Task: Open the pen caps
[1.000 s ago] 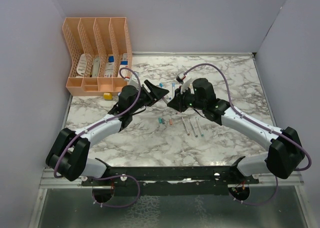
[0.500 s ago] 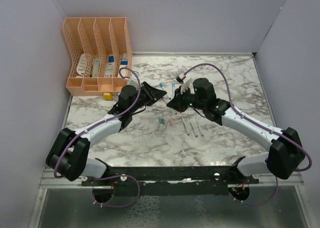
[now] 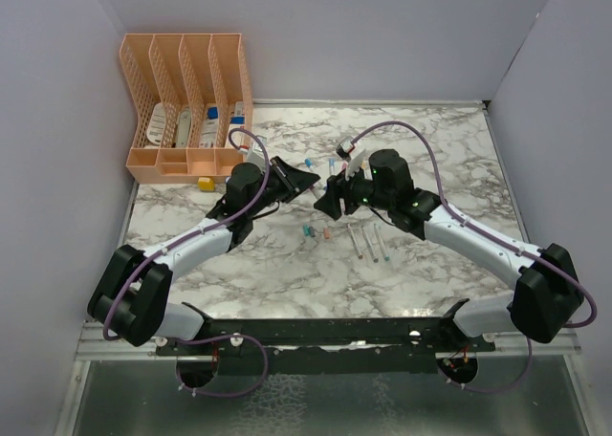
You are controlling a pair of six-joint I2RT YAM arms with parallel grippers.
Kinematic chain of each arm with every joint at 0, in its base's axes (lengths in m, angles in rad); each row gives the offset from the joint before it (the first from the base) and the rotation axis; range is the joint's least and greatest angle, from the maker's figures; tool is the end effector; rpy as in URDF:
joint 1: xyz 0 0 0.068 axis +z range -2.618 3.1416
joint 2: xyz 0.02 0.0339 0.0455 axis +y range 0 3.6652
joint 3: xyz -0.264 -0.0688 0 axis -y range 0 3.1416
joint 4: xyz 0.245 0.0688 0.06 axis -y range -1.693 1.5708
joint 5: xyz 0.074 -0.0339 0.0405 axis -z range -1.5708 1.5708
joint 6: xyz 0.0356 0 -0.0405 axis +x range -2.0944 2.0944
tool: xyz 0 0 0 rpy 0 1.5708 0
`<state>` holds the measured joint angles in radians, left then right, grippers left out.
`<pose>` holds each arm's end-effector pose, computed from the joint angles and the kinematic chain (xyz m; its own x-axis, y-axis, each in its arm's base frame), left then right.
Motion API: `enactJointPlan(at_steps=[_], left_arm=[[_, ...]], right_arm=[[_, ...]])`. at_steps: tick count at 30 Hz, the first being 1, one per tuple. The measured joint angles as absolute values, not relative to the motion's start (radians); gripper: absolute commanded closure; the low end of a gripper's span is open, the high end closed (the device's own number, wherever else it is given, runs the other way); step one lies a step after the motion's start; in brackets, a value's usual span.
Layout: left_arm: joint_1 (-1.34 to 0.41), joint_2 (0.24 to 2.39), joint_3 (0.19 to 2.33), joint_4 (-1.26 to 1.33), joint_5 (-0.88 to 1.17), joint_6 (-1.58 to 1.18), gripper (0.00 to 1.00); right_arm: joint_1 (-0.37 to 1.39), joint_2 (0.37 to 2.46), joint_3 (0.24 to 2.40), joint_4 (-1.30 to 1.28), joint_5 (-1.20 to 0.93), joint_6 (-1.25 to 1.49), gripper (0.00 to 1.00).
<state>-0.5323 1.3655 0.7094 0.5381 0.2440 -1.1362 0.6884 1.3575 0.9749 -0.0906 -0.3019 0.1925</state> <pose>0.2582 -0.1621 0.2573 -0.6769 -0.6228 -0.3923 0.2024 0.3550 -0.9127 0.2326 0.2051 0.2865 -0.5006 -0.1753 -0.8477 -0.7286 0.6141 0.3033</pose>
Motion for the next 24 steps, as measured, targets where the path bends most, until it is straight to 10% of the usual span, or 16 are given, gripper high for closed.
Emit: enactJointPlan(at_steps=[10, 24], left_arm=[[-0.54, 1.369, 0.712, 0.538, 0.254, -1.135, 1.0], [-0.566, 1.396, 0.712, 0.538, 0.254, -1.127, 1.0]], right_arm=[[0.688, 1.393, 0.975, -0.091, -0.305, 0.19, 0.46], [0.688, 1.414, 1.008, -0.101, -0.309, 0.188, 0.85]])
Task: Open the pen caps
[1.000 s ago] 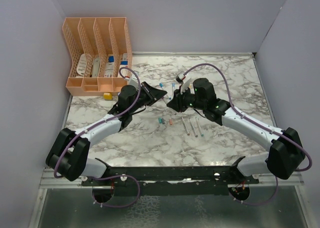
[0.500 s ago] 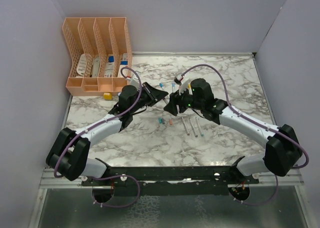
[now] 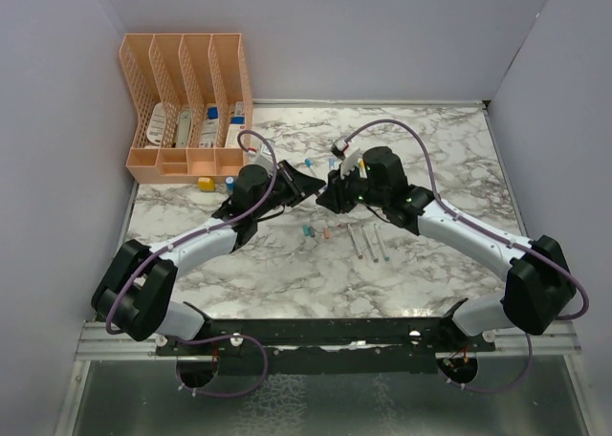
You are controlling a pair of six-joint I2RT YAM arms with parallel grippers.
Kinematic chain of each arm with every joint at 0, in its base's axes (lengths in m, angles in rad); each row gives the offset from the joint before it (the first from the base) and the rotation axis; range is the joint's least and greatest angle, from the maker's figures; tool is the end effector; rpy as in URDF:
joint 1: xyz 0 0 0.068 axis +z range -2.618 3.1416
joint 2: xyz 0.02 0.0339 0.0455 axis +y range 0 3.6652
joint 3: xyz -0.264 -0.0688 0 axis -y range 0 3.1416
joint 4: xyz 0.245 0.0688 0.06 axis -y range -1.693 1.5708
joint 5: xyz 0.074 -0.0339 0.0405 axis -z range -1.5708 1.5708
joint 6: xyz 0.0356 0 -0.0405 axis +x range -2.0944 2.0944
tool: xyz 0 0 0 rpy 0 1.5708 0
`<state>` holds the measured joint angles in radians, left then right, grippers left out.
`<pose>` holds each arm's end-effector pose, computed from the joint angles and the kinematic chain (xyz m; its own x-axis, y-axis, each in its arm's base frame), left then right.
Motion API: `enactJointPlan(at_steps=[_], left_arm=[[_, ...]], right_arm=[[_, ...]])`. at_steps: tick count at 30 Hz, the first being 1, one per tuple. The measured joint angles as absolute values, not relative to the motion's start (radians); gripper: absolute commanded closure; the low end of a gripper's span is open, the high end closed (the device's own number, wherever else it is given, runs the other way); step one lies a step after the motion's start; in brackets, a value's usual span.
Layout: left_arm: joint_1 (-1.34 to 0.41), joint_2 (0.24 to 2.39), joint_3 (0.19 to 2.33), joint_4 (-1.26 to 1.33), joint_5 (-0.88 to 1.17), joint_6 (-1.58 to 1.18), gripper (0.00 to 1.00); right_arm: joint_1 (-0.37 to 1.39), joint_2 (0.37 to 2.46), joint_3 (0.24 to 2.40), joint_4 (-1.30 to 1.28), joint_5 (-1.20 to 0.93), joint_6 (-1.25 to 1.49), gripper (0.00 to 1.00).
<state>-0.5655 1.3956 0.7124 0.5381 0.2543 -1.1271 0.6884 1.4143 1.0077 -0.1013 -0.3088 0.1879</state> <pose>0.2563 -0.1732 0.2496 -0.7106 -0.5843 -0.3919 0.2026 0.3635 -0.9093 0.2417 0.2129 0.2800 -0.5203 -0.1976 -0.8308 -0.7259 0.6148 0.3084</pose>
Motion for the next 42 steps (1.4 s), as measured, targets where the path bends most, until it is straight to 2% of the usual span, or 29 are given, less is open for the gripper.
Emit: enactJointPlan(at_steps=[4, 13, 21, 26, 29, 32, 37, 42], left_arm=[[-0.567, 1.402, 0.712, 0.538, 0.253, -1.126, 1.0], [-0.572, 1.404, 0.712, 0.532, 0.202, -1.115, 1.0], [-0.57, 1.386, 0.773, 0.489, 0.189, -1.111, 1.0], [-0.409, 1.423, 0.873, 0.487, 0.085, -1.076, 1.0], [-0.381, 1.436, 0.879, 0.482, 0.074, -1.061, 1.0], [-0.389, 1.441, 0.871, 0.449, 0.09, -1.04, 1.0], [-0.407, 1.441, 0.859, 0.331, 0.128, -0.965, 1.0], [-0.451, 1.434, 0.812, 0.19, 0.123, -0.877, 1.0]], right_arm=[[0.688, 1.422, 1.011, -0.105, -0.308, 0.191, 0.98], [0.687, 1.426, 1.013, -0.115, -0.297, 0.194, 0.99], [0.688, 1.33, 0.961, -0.08, -0.252, 0.193, 0.99], [0.688, 1.202, 0.836, -0.207, -0.236, 0.203, 0.99], [0.688, 1.172, 0.803, -0.247, -0.195, 0.21, 0.99], [0.689, 1.159, 0.801, -0.273, -0.09, 0.235, 0.99], [0.692, 1.157, 0.801, -0.307, 0.223, 0.281, 0.99], [0.69, 1.156, 0.794, -0.289, 0.394, 0.281, 0.99]])
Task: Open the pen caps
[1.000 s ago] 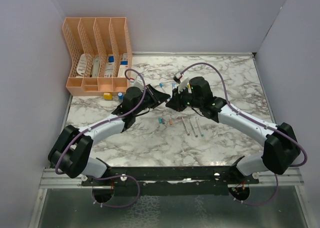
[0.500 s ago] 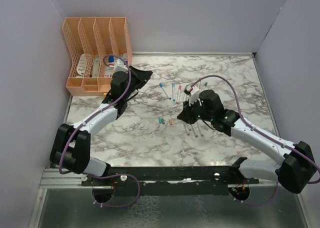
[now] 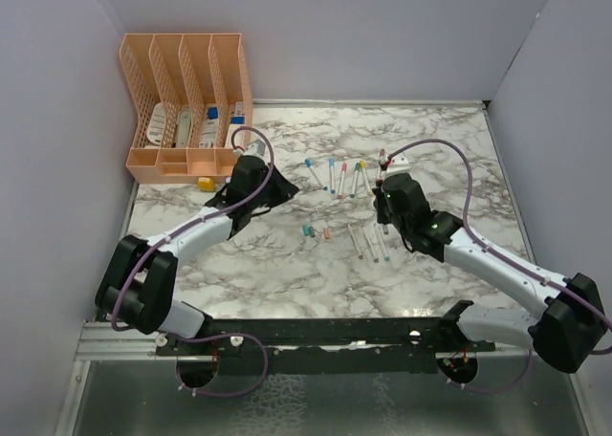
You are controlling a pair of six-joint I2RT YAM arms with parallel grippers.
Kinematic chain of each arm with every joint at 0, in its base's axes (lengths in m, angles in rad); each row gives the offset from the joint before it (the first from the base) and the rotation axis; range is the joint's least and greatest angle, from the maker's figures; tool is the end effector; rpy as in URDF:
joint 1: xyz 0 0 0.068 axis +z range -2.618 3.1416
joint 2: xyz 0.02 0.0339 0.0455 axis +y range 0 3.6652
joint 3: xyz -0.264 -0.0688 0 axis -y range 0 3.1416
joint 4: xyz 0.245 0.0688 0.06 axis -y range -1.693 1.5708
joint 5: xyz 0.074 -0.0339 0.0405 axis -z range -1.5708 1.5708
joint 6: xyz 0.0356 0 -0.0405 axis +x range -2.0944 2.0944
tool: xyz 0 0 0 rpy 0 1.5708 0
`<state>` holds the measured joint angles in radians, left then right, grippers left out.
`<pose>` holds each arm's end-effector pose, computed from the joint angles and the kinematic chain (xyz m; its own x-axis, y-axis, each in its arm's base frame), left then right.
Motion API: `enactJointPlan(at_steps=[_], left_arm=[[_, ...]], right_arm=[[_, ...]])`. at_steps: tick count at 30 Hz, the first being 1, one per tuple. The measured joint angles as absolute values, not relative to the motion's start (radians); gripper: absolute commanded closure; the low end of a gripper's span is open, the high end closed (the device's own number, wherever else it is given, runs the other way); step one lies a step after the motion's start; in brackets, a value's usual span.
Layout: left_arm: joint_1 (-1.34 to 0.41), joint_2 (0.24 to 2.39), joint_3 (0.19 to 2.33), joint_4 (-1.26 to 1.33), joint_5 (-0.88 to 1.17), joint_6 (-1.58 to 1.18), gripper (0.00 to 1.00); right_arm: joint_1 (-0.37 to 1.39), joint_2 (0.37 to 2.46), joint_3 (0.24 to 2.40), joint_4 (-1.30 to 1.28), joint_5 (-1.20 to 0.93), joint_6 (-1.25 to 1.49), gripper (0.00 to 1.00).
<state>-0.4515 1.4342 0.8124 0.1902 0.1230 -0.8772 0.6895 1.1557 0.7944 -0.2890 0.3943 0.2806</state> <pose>0.2837 -0.1424 0.2354 -0.6507 -0.5326 -0.5412 0.0515 0.6802 -0.7312 0.2008 0.1478 0.2599 -0.5462 -0.1189 -0.8292 -0.2083 0.9781 -0.0031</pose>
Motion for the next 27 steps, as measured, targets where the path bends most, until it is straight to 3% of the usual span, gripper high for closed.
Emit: enactJointPlan(at_steps=[10, 24, 27], left_arm=[[-0.529, 1.433, 0.717, 0.056, 0.062, -0.814, 1.0], [-0.6, 1.528, 0.688, 0.054, 0.01, -0.82, 1.0], [-0.6, 1.536, 0.682, 0.054, 0.006, -0.822, 0.94]], right_arm=[[0.509, 1.24, 0.786, -0.296, 0.39, 0.351, 0.99], [0.435, 1.332, 0.771, -0.327, 0.302, 0.386, 0.99], [0.431, 1.355, 0.767, -0.341, 0.282, 0.395, 0.99]])
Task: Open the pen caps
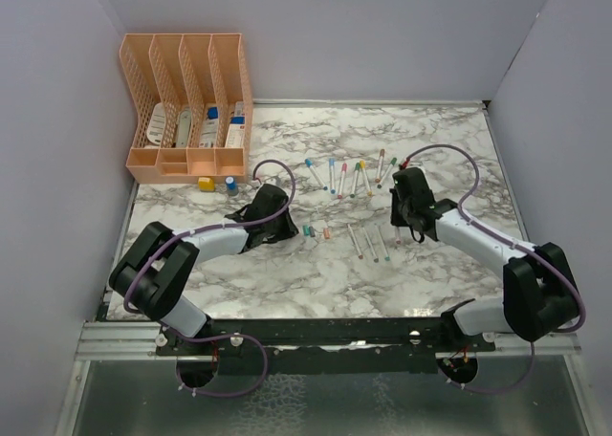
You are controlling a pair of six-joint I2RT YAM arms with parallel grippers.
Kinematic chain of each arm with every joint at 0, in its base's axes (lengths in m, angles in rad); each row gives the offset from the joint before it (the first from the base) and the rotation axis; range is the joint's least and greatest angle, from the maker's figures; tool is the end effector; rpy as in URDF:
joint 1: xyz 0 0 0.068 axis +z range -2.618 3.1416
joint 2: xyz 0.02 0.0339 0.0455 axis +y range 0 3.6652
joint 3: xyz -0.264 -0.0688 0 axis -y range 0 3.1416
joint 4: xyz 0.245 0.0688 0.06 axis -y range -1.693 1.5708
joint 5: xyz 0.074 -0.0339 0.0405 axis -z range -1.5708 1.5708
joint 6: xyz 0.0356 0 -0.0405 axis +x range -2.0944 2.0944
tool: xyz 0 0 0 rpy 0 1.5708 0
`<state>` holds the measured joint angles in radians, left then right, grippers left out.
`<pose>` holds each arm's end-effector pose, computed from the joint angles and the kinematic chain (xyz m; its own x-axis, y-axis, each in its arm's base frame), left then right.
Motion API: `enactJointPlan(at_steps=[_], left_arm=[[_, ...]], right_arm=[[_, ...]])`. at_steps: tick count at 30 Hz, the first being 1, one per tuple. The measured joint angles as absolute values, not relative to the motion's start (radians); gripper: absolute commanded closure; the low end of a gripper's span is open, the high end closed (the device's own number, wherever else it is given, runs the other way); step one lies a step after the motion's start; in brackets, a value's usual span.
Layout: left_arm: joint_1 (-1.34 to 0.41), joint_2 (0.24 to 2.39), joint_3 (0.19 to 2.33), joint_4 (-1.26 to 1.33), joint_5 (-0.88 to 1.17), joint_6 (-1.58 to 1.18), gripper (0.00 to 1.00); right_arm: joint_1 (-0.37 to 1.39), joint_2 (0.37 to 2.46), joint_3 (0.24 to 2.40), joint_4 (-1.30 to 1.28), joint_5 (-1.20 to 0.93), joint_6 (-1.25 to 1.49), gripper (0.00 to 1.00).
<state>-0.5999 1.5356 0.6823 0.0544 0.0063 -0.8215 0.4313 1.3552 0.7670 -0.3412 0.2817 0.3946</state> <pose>0.2421 -0.1659 0.1537 -0.8189 -0.3269 -0.4718 -0.0461 0.8567 -0.5138 0.2452 0.1020 0.1987 -0.7682 0.0530 -0.6380 0.0486 0.9985 0.0244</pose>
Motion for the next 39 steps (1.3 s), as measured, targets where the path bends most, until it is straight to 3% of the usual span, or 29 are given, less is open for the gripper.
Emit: enactJointPlan(at_steps=[11, 18, 29, 35, 39], left_arm=[[-0.6, 1.536, 0.675, 0.054, 0.002, -0.83, 0.66], [-0.6, 1.532, 0.675, 0.06, 0.002, -0.839, 0.6], [-0.6, 1.406, 0.712, -0.044, -0.025, -0.829, 0.56], [-0.6, 1.323, 0.748, -0.087, -0.048, -0.819, 0.47], [-0.6, 1.283, 0.753, -0.11, -0.062, -0.816, 0.34]], right_arm=[[0.43, 1.418, 0.744, -0.368, 0.237, 0.418, 0.99], [0.426, 1.446, 0.741, -0.377, 0.22, 0.422, 0.98], [0.412, 1.461, 0.741, -0.399, 0.196, 0.432, 0.72], [0.41, 1.459, 0.746, -0.413, 0.196, 0.433, 0.64], [0.41, 1.439, 0.779, -0.44, 0.197, 0.43, 0.5]])
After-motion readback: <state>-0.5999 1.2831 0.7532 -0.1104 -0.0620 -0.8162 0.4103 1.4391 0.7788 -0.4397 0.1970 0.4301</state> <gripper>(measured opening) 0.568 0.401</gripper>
